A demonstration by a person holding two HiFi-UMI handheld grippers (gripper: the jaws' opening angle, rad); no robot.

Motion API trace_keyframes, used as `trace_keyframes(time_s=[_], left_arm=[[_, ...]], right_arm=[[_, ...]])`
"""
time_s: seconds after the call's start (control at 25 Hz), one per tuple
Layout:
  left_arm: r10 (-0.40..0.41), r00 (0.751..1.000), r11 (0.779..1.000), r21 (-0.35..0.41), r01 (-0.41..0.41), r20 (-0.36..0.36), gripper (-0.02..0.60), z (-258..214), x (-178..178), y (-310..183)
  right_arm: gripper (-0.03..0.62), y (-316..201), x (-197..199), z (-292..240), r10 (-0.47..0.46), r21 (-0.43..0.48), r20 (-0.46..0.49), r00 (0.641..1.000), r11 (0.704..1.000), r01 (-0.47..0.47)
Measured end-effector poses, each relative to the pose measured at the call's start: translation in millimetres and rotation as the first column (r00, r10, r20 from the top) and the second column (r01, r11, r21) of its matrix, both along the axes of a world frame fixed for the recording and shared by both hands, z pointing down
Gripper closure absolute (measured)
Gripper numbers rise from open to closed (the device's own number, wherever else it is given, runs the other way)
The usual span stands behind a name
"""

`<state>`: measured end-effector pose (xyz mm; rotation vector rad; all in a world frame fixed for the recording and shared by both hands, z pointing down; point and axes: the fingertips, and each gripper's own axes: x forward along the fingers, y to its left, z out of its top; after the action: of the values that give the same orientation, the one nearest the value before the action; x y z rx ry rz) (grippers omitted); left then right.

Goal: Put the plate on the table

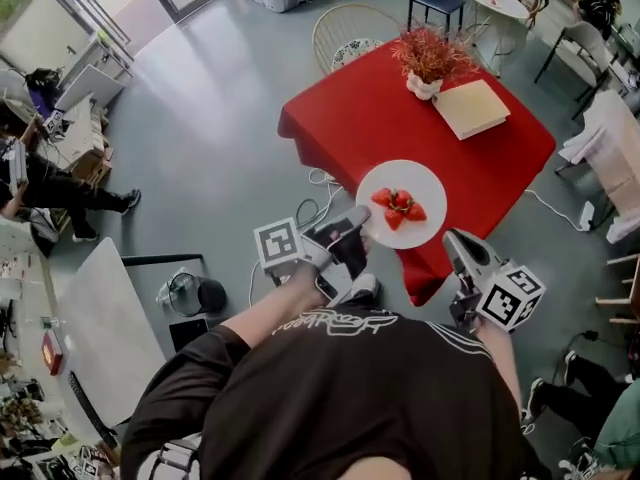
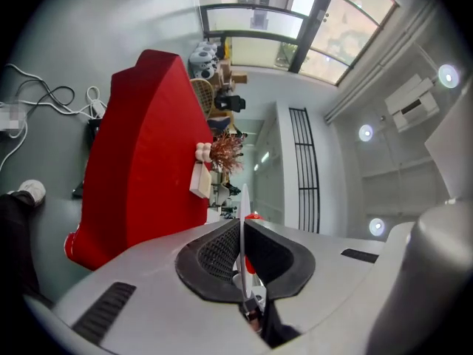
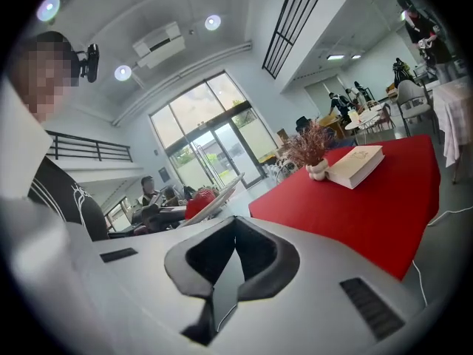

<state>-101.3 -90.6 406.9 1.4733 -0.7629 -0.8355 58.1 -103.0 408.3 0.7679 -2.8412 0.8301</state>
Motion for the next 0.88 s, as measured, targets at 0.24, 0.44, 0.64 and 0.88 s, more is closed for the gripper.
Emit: trace_keyframes(time_s=[0.24, 0.44, 0.64, 0.88], left_arm=[[0.016, 0.999, 1.000, -0.016, -0.017, -0.033, 0.564, 0, -38, -73], [0.030, 0.998, 0.999, -0.022, -0.032, -0.054, 0.564, 11, -48, -114], [0.050, 0.997, 0.998, -0.037, -0.052, -0.056, 0.565, 21, -50, -140], [0.068, 0.998, 0.997, -0.033, -0.068, -0.009, 0.565, 28, -58, -163]], right_arm=[[0.586, -73, -40, -1, 0.014, -0.007, -0.025, 1.000, 1.000, -0.014], [0.586, -110, -49, 8, 0.030, -0.017, -0.039, 0.999, 0.999, -0.030], [0.586, -135, -51, 16, 0.058, -0.032, -0.039, 0.998, 0.998, -0.060], [0.586, -154, -50, 30, 0.101, -0.067, -0.050, 0.994, 0.992, -0.104]])
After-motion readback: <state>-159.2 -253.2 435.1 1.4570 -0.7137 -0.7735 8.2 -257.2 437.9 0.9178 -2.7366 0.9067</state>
